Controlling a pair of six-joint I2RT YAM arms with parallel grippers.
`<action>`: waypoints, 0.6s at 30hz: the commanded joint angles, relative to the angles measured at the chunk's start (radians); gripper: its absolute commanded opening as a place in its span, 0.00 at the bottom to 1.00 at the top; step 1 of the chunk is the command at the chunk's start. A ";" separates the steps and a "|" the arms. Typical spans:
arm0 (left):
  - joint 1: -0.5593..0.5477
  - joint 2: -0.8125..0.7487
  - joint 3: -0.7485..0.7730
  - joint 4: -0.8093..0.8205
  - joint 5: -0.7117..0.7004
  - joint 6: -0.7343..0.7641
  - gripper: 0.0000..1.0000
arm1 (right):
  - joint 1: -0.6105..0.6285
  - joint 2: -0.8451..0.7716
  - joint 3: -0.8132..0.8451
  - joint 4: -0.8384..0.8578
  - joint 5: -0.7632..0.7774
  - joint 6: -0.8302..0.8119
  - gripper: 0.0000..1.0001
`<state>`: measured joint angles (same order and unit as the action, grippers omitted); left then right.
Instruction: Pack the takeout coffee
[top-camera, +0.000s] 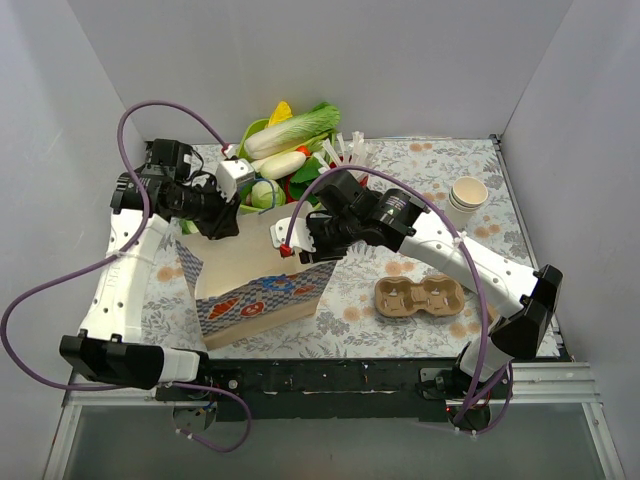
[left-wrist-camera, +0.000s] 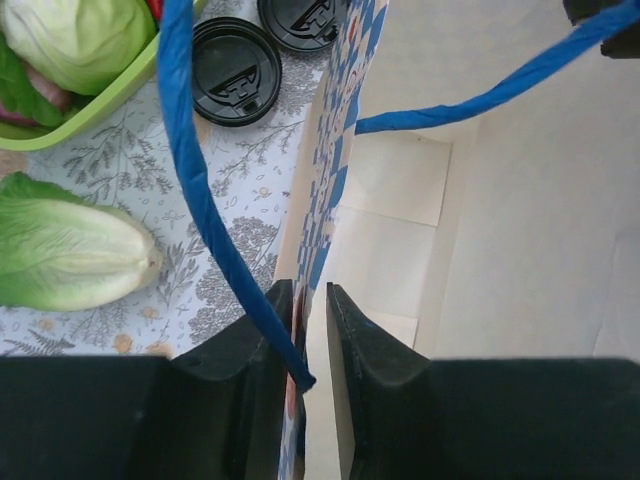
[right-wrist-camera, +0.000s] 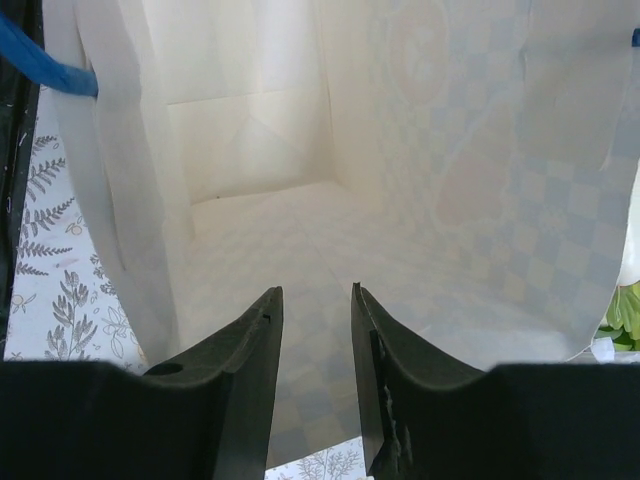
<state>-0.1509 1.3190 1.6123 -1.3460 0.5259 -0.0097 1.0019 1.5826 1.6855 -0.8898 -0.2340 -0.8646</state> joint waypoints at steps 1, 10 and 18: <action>-0.018 0.012 0.001 -0.035 0.075 -0.030 0.13 | 0.001 -0.030 0.006 0.020 0.002 0.004 0.41; -0.041 -0.036 0.011 -0.035 0.040 -0.036 0.00 | -0.002 -0.068 0.048 0.055 0.030 0.065 0.49; -0.042 -0.076 0.029 -0.001 0.086 -0.012 0.00 | -0.190 -0.399 -0.046 0.204 -0.098 0.285 0.84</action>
<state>-0.1875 1.3029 1.6253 -1.3499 0.5690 -0.0380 0.9051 1.4193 1.6825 -0.8085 -0.2920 -0.7254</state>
